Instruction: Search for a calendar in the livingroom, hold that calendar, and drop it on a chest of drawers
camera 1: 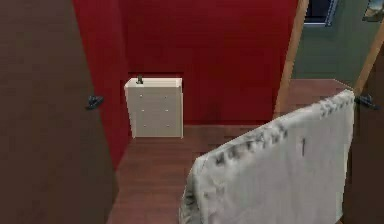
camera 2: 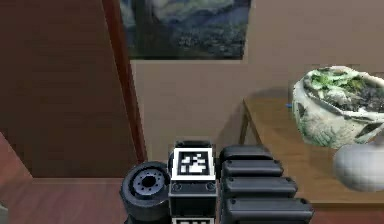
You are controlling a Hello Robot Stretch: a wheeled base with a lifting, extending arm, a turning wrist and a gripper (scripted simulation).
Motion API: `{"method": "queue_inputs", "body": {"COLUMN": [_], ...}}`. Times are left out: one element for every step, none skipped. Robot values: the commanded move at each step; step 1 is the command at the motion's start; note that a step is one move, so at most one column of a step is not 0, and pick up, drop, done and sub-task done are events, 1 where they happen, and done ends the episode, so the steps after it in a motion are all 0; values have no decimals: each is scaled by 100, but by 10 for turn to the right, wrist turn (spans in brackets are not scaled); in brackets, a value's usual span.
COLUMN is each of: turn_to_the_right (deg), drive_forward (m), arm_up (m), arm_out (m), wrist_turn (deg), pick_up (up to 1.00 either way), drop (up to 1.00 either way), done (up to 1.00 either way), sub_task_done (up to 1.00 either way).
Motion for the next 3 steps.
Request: {"method": "queue_inputs", "body": {"turn_to_the_right": [0, -60, 0], "drive_forward": [100, 0, 45], "arm_up": [0, 0, 0], "arm_out": [0, 0, 0], "wrist_turn": [0, 0, 0], "pick_up": [0, 0, 0], "drop": [0, 0, 0], "done": [0, 0, 0], "sub_task_done": [0, 0, 0]}}
